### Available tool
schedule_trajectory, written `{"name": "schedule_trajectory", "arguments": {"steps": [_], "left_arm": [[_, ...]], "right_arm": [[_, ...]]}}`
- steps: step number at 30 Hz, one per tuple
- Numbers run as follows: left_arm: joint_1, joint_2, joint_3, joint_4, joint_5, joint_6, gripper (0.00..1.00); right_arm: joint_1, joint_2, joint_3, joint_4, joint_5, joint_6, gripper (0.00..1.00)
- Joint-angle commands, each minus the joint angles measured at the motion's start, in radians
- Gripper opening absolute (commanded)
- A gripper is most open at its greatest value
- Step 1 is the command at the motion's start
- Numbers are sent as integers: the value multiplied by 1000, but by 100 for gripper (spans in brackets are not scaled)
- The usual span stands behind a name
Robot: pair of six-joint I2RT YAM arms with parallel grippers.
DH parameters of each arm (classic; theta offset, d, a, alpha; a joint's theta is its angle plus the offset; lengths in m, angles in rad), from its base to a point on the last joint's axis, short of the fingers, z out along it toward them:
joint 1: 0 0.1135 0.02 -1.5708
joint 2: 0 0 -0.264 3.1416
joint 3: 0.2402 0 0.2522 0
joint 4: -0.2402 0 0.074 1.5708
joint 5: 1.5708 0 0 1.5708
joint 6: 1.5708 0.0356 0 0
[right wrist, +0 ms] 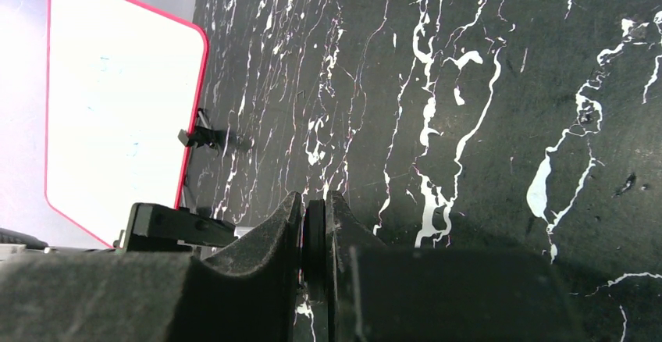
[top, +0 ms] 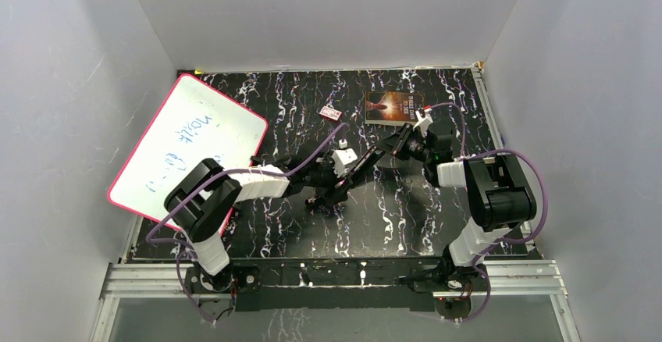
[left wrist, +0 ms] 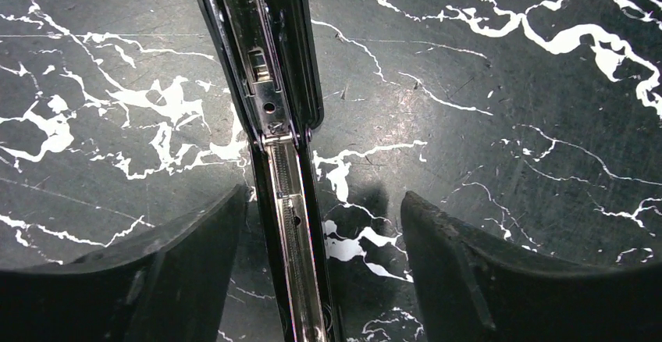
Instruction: Load the staples into the stapler
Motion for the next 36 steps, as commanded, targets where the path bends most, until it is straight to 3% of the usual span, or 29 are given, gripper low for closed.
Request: {"name": "schedule_trajectory", "arguments": {"steps": [1, 6, 13, 17, 25, 36], "left_arm": [[2, 27, 27, 46, 43, 6, 68], [2, 62, 52, 48, 46, 4, 55], [2, 77, 101, -60, 25, 64, 17], [3, 56, 102, -120, 9, 112, 5], [7, -38, 14, -142, -15, 209, 1], [15, -64, 25, -244, -45, 437, 8]], "right_arm": [[1, -37, -17, 38, -14, -23, 3], [1, -40, -22, 39, -9, -20, 4], [2, -67, -36, 19, 22, -35, 9], [0, -105, -47, -13, 63, -46, 13], [-7, -233, -84, -95, 201, -45, 41], [-9, -391, -93, -231, 260, -117, 50]]}}
